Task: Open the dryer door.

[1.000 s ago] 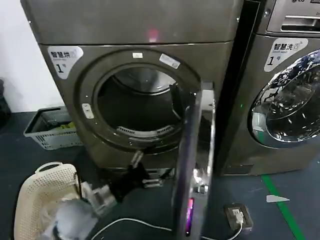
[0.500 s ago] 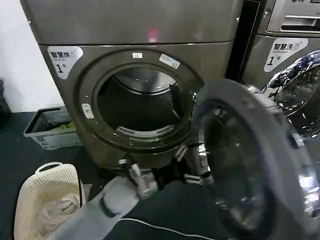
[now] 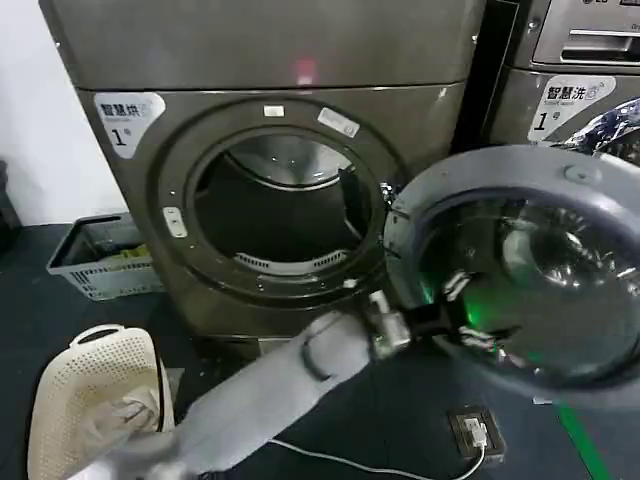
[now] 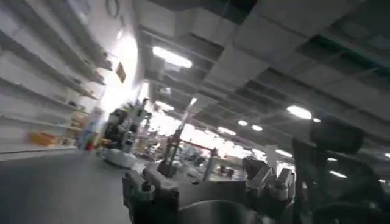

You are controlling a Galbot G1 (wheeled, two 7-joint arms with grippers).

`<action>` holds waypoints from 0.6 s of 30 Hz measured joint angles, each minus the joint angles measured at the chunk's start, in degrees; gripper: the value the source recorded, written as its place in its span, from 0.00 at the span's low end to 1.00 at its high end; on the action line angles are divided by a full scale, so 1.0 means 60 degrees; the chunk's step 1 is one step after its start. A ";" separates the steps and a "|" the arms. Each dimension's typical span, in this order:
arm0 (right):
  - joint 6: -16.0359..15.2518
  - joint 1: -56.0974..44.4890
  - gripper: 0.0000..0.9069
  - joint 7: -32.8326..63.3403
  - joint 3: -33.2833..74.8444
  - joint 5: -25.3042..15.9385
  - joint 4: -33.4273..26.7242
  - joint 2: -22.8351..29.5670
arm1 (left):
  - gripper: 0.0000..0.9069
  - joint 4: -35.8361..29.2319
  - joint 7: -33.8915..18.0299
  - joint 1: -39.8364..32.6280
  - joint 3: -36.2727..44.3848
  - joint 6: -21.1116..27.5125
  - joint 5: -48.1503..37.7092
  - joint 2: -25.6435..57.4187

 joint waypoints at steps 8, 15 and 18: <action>0.0151 -0.0045 1.00 0.0172 0.0104 -0.0014 -0.0550 -0.0208 | 1.00 0.1024 0.0001 -0.0633 0.0121 0.0011 -0.0034 -0.0915; 0.0360 -0.0130 1.00 0.0075 0.0093 -0.0008 -0.0969 -0.0389 | 1.00 0.1015 0.0016 -0.0648 0.0133 0.0091 -0.0036 -0.0924; 0.0361 -0.0103 1.00 0.0040 0.0017 -0.0010 -0.1005 -0.0400 | 1.00 0.0771 0.0031 -0.0516 0.0126 0.0171 -0.0039 -0.0760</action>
